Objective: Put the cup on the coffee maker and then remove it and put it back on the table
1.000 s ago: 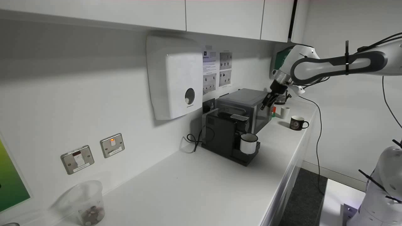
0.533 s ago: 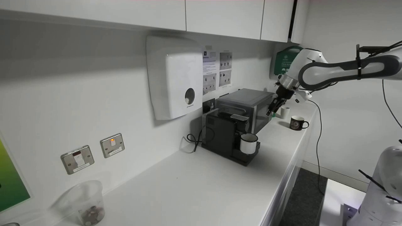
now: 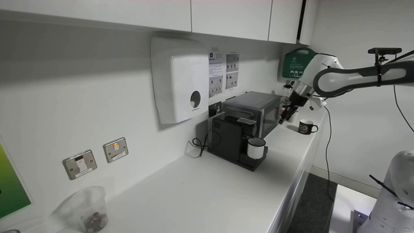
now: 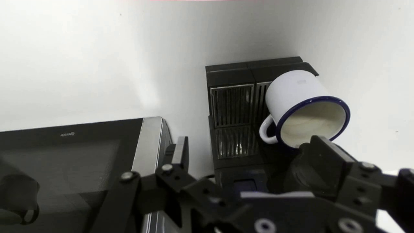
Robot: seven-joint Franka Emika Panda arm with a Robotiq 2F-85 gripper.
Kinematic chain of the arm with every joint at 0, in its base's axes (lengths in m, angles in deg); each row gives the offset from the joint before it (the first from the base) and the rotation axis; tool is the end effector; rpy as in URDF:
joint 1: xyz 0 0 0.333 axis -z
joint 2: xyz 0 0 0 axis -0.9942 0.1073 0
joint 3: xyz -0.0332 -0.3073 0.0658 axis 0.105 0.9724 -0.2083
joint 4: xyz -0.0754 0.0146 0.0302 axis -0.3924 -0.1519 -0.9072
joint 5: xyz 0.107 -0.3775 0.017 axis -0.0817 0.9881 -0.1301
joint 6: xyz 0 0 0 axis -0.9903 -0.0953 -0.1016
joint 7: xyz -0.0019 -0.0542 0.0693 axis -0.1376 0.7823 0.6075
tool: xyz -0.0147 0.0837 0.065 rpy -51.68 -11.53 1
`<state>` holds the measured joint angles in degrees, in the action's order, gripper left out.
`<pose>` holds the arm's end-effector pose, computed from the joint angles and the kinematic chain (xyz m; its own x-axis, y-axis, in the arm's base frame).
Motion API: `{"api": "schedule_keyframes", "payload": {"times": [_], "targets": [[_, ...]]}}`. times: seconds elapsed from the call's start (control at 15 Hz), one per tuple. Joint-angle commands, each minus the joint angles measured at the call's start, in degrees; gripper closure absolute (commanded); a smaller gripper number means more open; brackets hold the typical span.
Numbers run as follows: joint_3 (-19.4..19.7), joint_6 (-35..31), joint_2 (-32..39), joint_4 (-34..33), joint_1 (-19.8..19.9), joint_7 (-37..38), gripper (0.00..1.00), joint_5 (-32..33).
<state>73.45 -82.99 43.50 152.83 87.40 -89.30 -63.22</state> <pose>0.3968 -0.0657 0.5405 0.9266 -0.0671 0.3699 -0.0483 -0.9970 -0.0599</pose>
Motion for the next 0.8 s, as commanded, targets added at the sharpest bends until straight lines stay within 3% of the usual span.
{"api": "schedule_keyframes", "payload": {"times": [0.0, 0.73], "targets": [[0.2, 0.1, -0.1, 0.0, -0.3, 0.2, 0.0, 0.2], [-0.5, 1.0, 0.5, -0.5, 1.0, 3.5, 0.0, 0.7]]}}
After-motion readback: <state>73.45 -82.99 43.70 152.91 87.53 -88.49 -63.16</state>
